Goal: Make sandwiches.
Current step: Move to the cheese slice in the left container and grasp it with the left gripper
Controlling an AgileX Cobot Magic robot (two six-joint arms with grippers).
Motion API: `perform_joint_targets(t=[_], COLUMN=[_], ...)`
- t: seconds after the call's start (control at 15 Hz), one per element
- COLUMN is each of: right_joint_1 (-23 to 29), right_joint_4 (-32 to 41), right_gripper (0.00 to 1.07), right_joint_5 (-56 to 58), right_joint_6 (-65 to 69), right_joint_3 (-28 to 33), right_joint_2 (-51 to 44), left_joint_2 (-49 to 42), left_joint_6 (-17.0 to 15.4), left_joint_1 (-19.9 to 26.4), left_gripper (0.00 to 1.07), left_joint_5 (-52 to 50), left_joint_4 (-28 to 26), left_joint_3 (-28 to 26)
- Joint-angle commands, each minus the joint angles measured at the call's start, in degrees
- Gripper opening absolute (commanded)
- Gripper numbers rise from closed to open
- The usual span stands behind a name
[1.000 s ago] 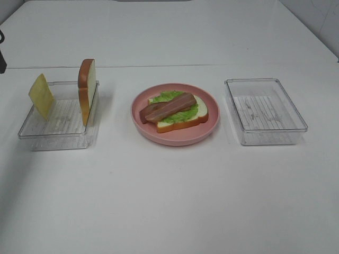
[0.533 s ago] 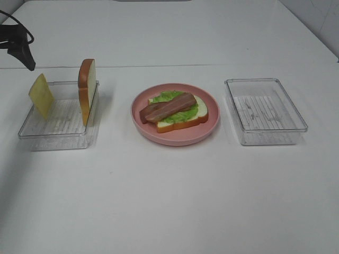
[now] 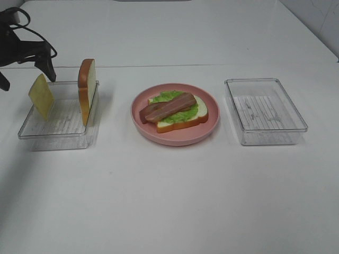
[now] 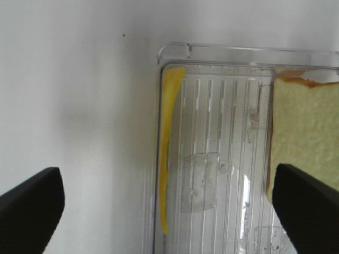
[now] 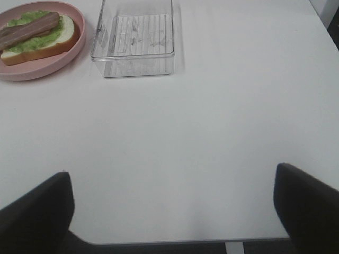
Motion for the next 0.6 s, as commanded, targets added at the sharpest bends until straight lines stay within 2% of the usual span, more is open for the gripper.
perform_joint_targets(t=[0.07,0.47,0.6], right_joint_1=[-0.3,-0.3,-0.3], right_joint_4=[0.1,0.1,0.1], right_gripper=[0.98,0.98,0.98], right_joint_5=[-0.6,-0.6,-0.6], right_joint_6=[-0.5,-0.4,-0.4], right_joint_3=[0.1,0.1,0.1], right_joint_2=[-1.9,-1.9,-1.9], left_joint_2=[1.7,3.3,3.6], left_joint_6=[-1.4,-1.9,-1.9], left_joint_1=[-1.2,-1.2,-1.2], left_gripper=[1.00,1.00,0.97], left_joint_5=[-1.5,-1.9,-1.4], left_joint_4=[0.1,1.1,1.3], left_joint_3=[-0.4,-0.4,-0.4])
